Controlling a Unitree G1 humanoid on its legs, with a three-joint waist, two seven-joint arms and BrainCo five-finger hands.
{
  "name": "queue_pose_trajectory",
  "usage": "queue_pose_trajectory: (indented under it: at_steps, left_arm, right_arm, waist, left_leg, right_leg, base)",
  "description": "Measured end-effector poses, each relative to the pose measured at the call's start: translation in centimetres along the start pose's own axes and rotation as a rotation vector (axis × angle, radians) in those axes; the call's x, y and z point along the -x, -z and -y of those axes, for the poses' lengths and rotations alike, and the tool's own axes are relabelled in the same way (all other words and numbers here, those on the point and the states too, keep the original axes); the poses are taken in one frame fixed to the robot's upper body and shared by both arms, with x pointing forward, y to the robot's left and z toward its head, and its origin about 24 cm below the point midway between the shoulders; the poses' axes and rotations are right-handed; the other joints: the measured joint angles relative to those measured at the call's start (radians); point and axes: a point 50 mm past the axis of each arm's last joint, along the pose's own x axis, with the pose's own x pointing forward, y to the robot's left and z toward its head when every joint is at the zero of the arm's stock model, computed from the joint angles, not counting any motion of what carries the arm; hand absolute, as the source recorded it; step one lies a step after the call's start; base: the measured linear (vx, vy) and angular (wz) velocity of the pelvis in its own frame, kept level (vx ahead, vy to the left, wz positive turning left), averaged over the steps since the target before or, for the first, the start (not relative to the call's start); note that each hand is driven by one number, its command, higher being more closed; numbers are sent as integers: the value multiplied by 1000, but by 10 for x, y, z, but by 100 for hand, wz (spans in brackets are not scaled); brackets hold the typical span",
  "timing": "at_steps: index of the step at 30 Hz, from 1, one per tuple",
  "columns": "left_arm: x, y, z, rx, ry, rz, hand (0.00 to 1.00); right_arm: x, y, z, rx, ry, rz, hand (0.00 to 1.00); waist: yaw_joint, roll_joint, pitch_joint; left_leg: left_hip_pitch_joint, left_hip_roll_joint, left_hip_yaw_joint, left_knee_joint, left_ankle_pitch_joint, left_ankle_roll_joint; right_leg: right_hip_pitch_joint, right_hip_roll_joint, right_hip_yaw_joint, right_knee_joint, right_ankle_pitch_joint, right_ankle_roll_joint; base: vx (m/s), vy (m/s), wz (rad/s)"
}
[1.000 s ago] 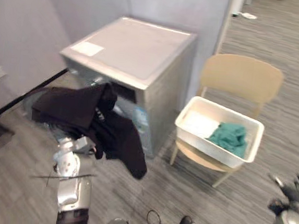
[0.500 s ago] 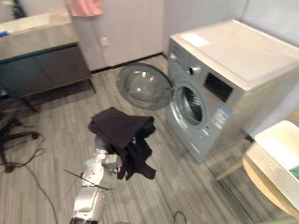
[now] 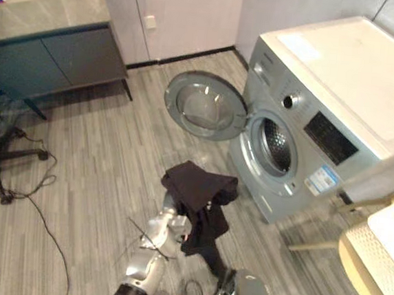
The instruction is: Pick up the laundry basket with both hands and put the clothes into the washing machine.
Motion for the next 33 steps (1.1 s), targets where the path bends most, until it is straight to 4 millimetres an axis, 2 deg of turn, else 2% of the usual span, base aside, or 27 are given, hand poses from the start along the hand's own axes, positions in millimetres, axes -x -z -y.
queue_pose_trajectory:
  at_steps: [1,2,3,4,6,7,8,9,10,11,12,13,14,15,16,17,19,20,21,22,24,25,26,28,30,32,33]
  left_arm:
    - [1,1,0,7,-5,-1,100]
    - [6,4,-9,5,-37,-15,100]
    - [7,5,-15,6,-63,-20,100]
    - [7,6,-16,6,-71,-24,100]
    - [8,13,-20,4,-86,-53,100]
    - [10,16,-25,2,-108,-68,100]
    - [12,18,-27,0,-117,-75,100]
    - [14,23,-31,-4,-135,-96,100]
    - [15,29,-34,-12,-147,-120,100]
    - [17,38,-34,-21,-151,-159,100]
    - [19,45,-37,-43,-156,-191,100]
    - [20,46,-39,-48,-161,-201,100]
    - [20,47,-45,-71,-173,-213,100]
    - [22,48,-50,-92,-185,-223,100]
    - [25,50,-59,-123,-197,-244,100]
    - [26,50,-63,-137,-205,-252,100]
    - [29,51,-74,-169,-233,-271,100]
    - [27,52,-76,-174,-237,-282,100]
    - [26,52,-79,-180,-241,-287,100]
    - [23,54,-89,-204,-260,-317,100]
    - [23,59,-99,-211,-293,-367,100]
    - [22,62,-99,-200,-300,-377,100]
    - [22,65,-98,-179,-314,-388,100]
    - [22,66,-104,-139,-367,-389,100]
    - [17,66,-107,-101,-420,-392,100]
    - [8,56,-108,-80,-447,-346,100]
    - [-2,38,-115,-22,-509,-260,100]
  right_arm:
    - [1,0,2,14,9,7,0]
    - [2,0,8,49,24,14,0]
    - [2,-3,4,73,15,20,0]
    - [1,-4,2,81,12,21,0]
    - [1,-6,-4,124,9,24,0]
    - [0,-7,-6,159,9,24,0]
    - [-1,-7,-6,176,7,20,0]
    - [-2,-7,-7,181,6,5,0]
    - [-3,-6,-6,184,8,1,0]
    - [-3,-8,-3,186,11,10,0]
    - [-2,-8,-6,181,5,17,0]
    - [-2,-7,-10,174,-4,17,0]
    - [-2,-1,-18,155,-3,2,0]
    - [-2,0,-16,146,12,-7,0]
    - [-3,-1,-17,148,9,-15,0]
    - [-4,-1,-15,152,14,-21,0]
    - [-5,-1,-8,164,25,-39,0]
    - [-6,0,-5,169,29,-48,0]
    - [-6,0,-5,171,29,-49,0]
    - [-6,0,-7,177,21,-47,0]
    - [-6,3,-13,193,8,-54,0]
    - [-6,3,-13,205,7,-54,0]
    - [-6,1,-10,228,9,-50,0]
    - [-7,-7,-11,257,7,-29,0]
    - [-8,-12,-15,280,0,-9,0]
    - [-8,-21,-22,301,-9,29,0]
    - [-8,-42,-34,382,-24,107,0]
  waist:
    - [2,15,4]
    - [23,27,-1]
    - [33,17,-3]
    - [33,8,-2]
    - [50,-17,4]
    - [68,-25,6]
    - [79,-27,5]
    - [90,-28,2]
    - [90,-22,-4]
    - [68,4,-20]
    - [49,-8,-25]
    - [43,-29,-31]
    - [47,-68,-29]
    - [59,-93,-39]
    - [74,-106,-46]
    - [75,-107,-47]
    - [70,-98,-45]
    - [66,-89,-47]
    - [66,-88,-47]
    - [45,-90,-48]
    - [12,-87,-46]
    - [7,-81,-44]
    - [-2,-54,-28]
    - [-11,-42,-20]
    - [-16,-51,-11]
    - [-18,-62,15]
    - [-10,-87,75]
  left_leg:
    - [-38,40,3,122,65,29]
    - [-99,102,-8,290,82,46]
    - [-164,105,-8,342,58,69]
    - [-202,101,-8,335,46,71]
    - [-283,84,-41,149,6,56]
    - [-288,60,-137,-33,8,53]
    - [-282,46,-206,-120,10,50]
    - [-259,32,-347,-258,21,34]
    - [-252,33,-413,-328,54,-5]
    - [-257,41,-434,-388,140,-35]
    - [-252,49,-393,-368,111,-124]
    - [-244,42,-358,-364,79,-133]
    - [-233,16,-276,-353,54,-103]
    - [-216,8,-212,-355,42,-85]
    - [-178,6,-116,-367,27,-61]
    - [-156,6,-76,-380,23,-55]
    - [-89,7,47,-440,20,-47]
    - [-82,11,78,-455,21,-45]
    - [-78,11,97,-466,25,-41]
    - [-80,13,130,-484,38,-41]
    - [-76,5,141,-499,51,-47]
    - [-71,6,143,-506,55,-51]
    - [-62,15,151,-522,65,-62]
    - [-65,28,160,-527,74,-76]
    - [-74,58,159,-507,77,-86]
    - [-104,114,159,-454,64,-97]
    - [-144,188,160,-336,44,-84]
  right_leg:
    - [45,25,-1,-17,-32,-24]
    - [82,72,60,-36,-48,-30]
    - [97,76,113,-45,-54,-26]
    - [101,77,144,-60,-52,-23]
    - [111,81,270,-117,-26,11]
    - [109,90,353,-132,-16,25]
    - [103,94,394,-132,-15,28]
    - [96,106,452,-129,-15,49]
    - [93,114,491,-130,-18,72]
    - [89,125,531,-129,-26,110]
    - [80,111,571,-119,-39,150]
    - [69,91,590,-113,-42,169]
    - [47,39,620,-113,-32,205]
    - [29,10,614,-116,-6,229]
    - [12,-32,567,-138,47,222]
    - [11,-58,512,-153,69,207]
    - [24,-143,171,-202,121,117]
    - [27,-168,81,-222,141,89]
    - [26,-178,35,-231,155,78]
    - [24,-186,4,-262,197,105]
    - [20,-186,18,-274,230,168]
    - [19,-182,19,-271,230,168]
    - [12,-171,27,-260,220,174]
    - [-30,-170,37,-196,184,169]
    - [-57,-158,40,-135,140,156]
    - [-83,-125,41,-96,106,139]
    - [-113,-80,71,-53,73,110]
  base:
    - [238,-111,-88]
    - [355,-3,-130]
    - [411,54,-144]
    - [419,79,-161]
    - [319,114,-172]
    - [228,197,-175]
    - [351,339,-229]
    - [291,362,-199]
    - [290,389,-202]
    - [265,478,-148]
    - [219,532,-106]
    - [200,614,-103]
    - [112,460,-115]
    - [71,461,-184]
    - [28,354,-173]
    - [10,344,-187]
    - [-54,264,-158]
    - [-70,209,-114]
    - [-70,93,-94]
    - [-58,44,-66]
    - [-17,-52,-28]
    - [21,-88,-13]
    - [27,-96,-16]
    - [33,-160,-19]
    - [31,-203,-11]
    - [-24,-254,-30]
    - [-75,-290,-69]
